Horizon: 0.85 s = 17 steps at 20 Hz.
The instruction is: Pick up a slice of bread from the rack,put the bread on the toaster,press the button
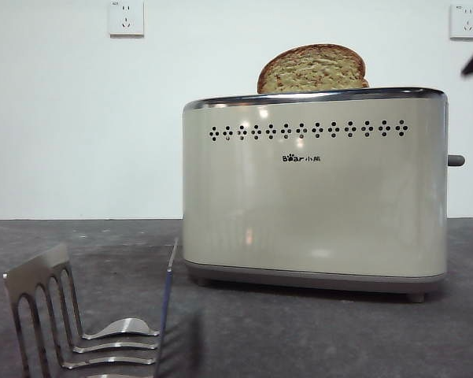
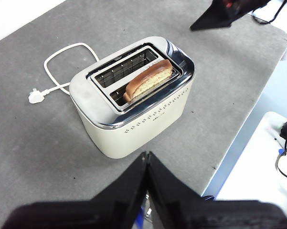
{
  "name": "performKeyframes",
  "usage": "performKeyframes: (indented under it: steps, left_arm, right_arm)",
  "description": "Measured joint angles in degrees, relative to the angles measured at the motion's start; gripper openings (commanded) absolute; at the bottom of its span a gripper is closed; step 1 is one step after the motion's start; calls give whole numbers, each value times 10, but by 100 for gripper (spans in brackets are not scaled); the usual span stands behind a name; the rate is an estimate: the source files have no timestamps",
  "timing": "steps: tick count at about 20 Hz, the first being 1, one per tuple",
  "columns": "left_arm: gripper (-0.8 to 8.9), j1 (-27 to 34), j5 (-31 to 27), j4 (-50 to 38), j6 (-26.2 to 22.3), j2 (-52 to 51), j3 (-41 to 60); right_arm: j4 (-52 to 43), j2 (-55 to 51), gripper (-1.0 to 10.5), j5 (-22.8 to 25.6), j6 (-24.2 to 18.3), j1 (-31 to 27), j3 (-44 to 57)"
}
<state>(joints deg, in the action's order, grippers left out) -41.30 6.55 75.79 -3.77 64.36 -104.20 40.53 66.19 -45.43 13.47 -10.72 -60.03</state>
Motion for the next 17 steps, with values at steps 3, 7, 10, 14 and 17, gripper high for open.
performKeyframes:
  steps: [3,7,10,14,17]
  left_arm:
    - [-4,0,0,0,0,0,0]
    - [-4,0,0,0,0,0,0]
    - [-4,0,0,0,0,0,0]
    - [-4,0,0,0,0,3,0]
    - [-4,0,0,0,0,11,0]
  right_arm:
    - [62,-52,-7,48,-8,0,-60]
    - [139,-118,-2,157,-29,1,-145]
    - [184,-150,-2,245,-39,2,-200]
    - [250,-166,-2,351,-43,2,-271]
    - [306,-165,-2,421,-48,2,-320]
